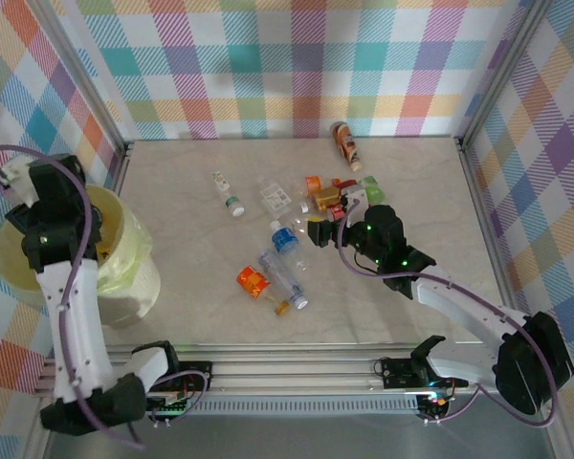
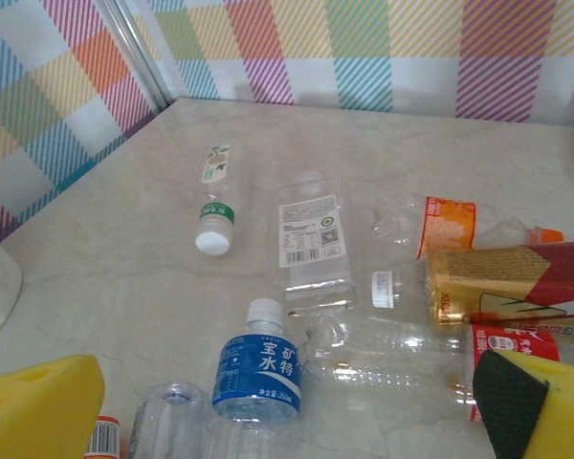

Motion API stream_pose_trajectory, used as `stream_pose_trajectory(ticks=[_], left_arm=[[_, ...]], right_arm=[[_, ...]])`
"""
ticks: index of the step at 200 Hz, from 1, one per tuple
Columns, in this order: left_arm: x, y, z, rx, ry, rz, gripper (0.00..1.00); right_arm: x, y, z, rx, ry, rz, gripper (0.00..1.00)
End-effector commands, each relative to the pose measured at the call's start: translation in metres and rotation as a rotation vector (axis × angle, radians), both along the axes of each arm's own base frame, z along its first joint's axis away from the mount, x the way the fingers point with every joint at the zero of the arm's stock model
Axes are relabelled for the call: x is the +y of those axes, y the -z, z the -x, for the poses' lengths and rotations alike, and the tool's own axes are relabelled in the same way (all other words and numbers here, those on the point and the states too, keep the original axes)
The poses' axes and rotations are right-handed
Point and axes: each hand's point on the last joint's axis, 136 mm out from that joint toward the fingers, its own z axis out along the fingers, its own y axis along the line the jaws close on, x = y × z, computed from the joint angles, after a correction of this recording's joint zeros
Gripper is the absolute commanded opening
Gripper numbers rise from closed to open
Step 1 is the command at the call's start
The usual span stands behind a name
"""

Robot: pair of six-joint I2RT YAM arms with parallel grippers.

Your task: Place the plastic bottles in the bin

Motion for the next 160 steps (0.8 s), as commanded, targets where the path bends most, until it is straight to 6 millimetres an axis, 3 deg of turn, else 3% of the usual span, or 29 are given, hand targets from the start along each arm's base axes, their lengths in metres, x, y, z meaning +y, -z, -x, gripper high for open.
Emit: stream_pose_trajectory(ticks=[1, 39, 97, 124, 160], left_arm=[[0.006, 0.032, -0.012, -0.079, 0.061, 0.238, 0.48], [0.020, 0.083, -0.023, 0.010, 0.036, 0.413, 0.49], [0.029, 0.125, -0.027, 0.116, -0.028, 0.491, 0.60], [0.030, 0.133, -0.029, 0.124, -0.040, 0.507, 0.70], [0.027, 0.126, -0.033, 0.096, -0.022, 0.521, 0.85]], right_arm=[[-0.005, -0.004, 0.002, 0.002, 0.024, -0.004, 1.00], [-0.006, -0.003, 0.003, 0.020, 0.027, 0.004, 1.00], [-0.004, -0.005, 0.004, 0.001, 0.009, 0.009, 1.00], [-0.002, -0.004, 0.006, 0.007, -0.003, 0.002, 1.00], [-0.005, -0.003, 0.004, 0.008, 0.016, 0.005, 1.00]])
